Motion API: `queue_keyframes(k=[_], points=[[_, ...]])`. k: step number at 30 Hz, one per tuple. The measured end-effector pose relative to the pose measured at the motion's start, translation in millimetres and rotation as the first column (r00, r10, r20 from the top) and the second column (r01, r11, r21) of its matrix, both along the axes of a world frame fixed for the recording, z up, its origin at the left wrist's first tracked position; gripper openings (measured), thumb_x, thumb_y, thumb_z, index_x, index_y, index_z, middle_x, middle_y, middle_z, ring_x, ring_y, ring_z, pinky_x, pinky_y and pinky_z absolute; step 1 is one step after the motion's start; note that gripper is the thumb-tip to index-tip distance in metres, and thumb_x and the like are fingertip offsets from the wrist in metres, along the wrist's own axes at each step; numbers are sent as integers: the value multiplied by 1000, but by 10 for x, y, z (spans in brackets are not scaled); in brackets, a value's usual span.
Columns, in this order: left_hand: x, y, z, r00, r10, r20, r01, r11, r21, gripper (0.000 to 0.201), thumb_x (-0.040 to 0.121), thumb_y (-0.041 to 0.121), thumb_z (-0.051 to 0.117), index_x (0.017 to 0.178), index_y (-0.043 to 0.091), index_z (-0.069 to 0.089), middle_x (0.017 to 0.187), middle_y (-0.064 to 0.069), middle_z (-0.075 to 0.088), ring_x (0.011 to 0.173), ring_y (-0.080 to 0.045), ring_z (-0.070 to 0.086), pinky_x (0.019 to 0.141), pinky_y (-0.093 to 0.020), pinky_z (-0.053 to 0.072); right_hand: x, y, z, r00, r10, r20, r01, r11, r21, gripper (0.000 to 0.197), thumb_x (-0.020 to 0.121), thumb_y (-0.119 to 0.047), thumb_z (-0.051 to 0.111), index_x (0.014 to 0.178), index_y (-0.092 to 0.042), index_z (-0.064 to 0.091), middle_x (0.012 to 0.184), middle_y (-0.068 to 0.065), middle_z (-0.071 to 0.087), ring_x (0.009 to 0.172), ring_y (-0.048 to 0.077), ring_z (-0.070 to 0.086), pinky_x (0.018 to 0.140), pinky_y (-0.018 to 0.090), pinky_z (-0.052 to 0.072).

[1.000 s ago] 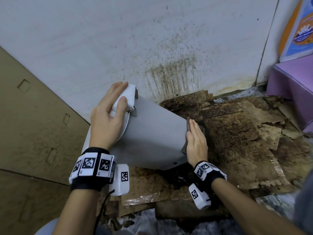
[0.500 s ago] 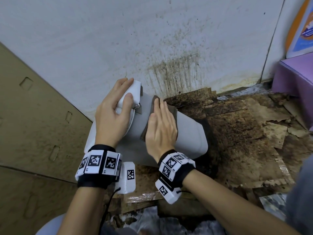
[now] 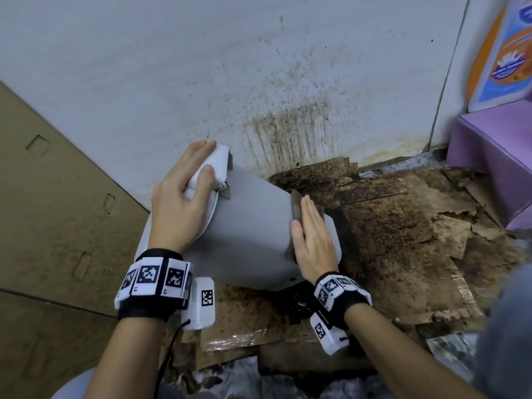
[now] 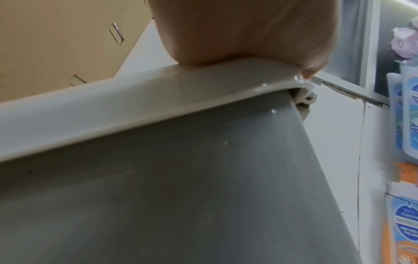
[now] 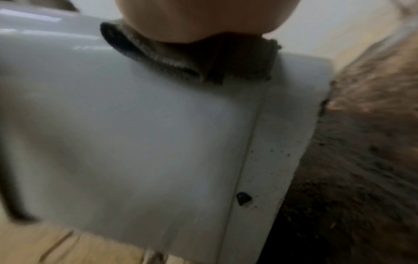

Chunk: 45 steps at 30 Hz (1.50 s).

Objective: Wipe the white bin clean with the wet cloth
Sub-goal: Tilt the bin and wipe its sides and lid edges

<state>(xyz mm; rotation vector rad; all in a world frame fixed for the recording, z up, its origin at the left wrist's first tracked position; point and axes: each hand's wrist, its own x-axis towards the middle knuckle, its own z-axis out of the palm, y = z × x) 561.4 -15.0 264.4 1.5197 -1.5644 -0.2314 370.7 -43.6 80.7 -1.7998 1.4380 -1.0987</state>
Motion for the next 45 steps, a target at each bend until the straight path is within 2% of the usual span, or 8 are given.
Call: queue_keyframes(k=[4,16,19,23,28,33,40,45], points=[[-15,5,-8,1000,-8,16,8,1000,4,38,103,32,48,137,38,64,147,26,53,134,3,51,111,-34,45,-165,-46,-62,998,22,66,-35,981,191,64,106,-45,31,161,-18,12,169,-7,5,153,0,2,109,0,-11],[2,46,-8,991,1,133,-4,1000,21,43,105,39,42,147,39,53,157,23,43,145,-1,41,111,-24,36,-121,-28,237,974,-50,221,-20,954,301,50,109,-22,32,158,-15,27,165,-2,24,153,11,15,104,-4,-4],[12,47,-21,992,-11,126,9,1000,23,43,107,38,43,150,38,50,159,22,41,147,4,34,117,-20,31,-14,15,446,946,-69,318,-27,957,288,48,109,-24,31,156,-19,33,160,1,37,145,17,35,118,22,22],[-60,19,-28,990,-39,135,35,999,30,45,108,38,44,152,35,48,160,18,40,149,3,31,122,-27,29,101,8,825,843,-109,527,-54,958,283,44,108,-26,31,148,-30,46,111,-8,67,84,5,61,74,19,46],[-245,-6,-29,983,-56,173,47,998,52,51,105,43,45,154,32,45,160,21,39,148,6,31,113,-5,21,209,-29,1350,693,-53,719,-144,967,210,41,104,-23,34,136,-21,59,124,-1,67,113,12,63,94,28,50],[-463,-77,-53,982,-103,159,93,994,65,49,107,42,43,155,31,44,160,19,40,148,4,32,121,-26,30,142,-83,1652,683,39,729,-179,977,116,39,105,-25,35,134,-24,61,121,3,68,109,16,65,100,35,52],[-678,-77,61,943,-193,-270,206,978,19,37,108,22,51,144,24,58,145,14,59,137,3,49,119,-30,38,-39,-112,1607,846,115,521,-157,987,36,50,104,-40,39,153,-32,36,155,-14,41,142,1,37,119,40,34],[-546,-28,254,655,-98,-749,71,995,-68,28,107,6,44,125,11,65,125,-1,73,125,-10,64,113,-34,46,-316,-217,1509,908,96,408,-112,994,14,50,103,-47,44,151,-34,39,152,-16,42,141,3,37,119,43,33]])
